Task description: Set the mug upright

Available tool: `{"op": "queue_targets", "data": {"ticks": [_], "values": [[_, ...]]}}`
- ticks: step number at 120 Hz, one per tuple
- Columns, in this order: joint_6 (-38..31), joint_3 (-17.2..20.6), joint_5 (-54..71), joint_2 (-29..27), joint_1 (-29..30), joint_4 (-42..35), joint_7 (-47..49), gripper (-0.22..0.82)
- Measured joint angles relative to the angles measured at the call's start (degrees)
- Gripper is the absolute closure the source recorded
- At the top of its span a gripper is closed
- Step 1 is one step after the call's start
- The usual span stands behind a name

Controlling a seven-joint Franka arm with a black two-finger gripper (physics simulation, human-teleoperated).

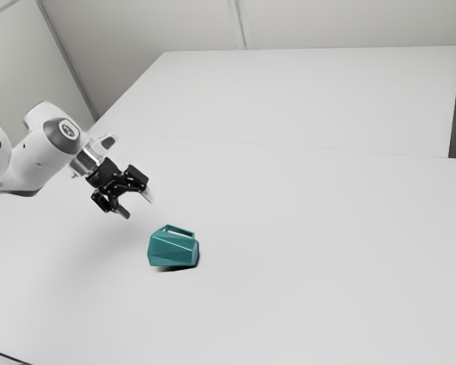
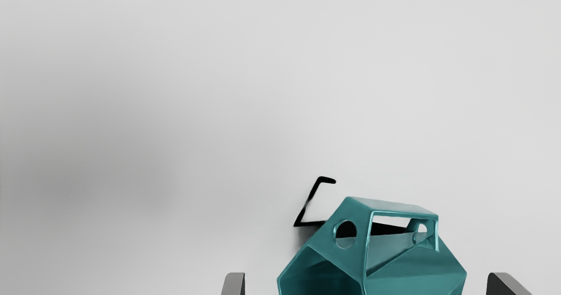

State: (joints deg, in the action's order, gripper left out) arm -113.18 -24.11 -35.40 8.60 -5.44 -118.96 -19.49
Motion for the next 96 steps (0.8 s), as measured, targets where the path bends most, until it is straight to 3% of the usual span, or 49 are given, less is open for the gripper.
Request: {"op": "queue_targets", "data": {"ticks": [24, 52, 96], "values": [[-4.2, -0.3, -4.6, -0.1, 0.0, -3.8, -5.1, 0.0], [-7.8, -0.3, -6.6, -5.6, 0.0, -12.8, -10.0, 0.0], [-10.6, -0.2, -9.2, -9.3, 0.0, -17.0, -14.7, 0.0]]}}
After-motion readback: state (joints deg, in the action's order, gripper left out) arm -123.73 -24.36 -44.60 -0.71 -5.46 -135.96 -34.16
